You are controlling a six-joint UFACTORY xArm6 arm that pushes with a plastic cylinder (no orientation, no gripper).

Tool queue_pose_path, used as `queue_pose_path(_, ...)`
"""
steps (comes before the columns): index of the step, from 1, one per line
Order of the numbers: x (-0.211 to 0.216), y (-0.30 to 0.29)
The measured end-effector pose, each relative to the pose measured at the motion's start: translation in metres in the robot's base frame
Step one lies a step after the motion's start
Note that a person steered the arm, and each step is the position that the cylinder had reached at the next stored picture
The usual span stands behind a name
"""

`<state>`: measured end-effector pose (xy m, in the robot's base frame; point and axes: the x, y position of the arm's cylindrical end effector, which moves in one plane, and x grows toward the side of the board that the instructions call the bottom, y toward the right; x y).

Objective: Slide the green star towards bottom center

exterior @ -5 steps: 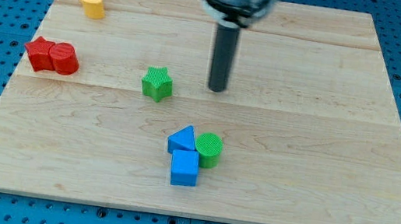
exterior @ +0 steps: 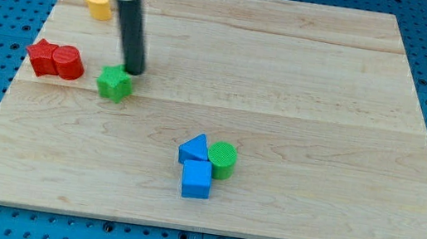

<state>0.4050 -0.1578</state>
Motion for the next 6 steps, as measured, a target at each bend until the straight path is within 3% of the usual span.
queue_pose_path(1, 0.024, -0.035)
queue_pose_path(3, 0.097, 0.018)
queue_pose_path(4, 0.080, 0.003)
queue_pose_path(5, 0.124, -0.003)
queue_pose_path(6, 0.129, 0.020)
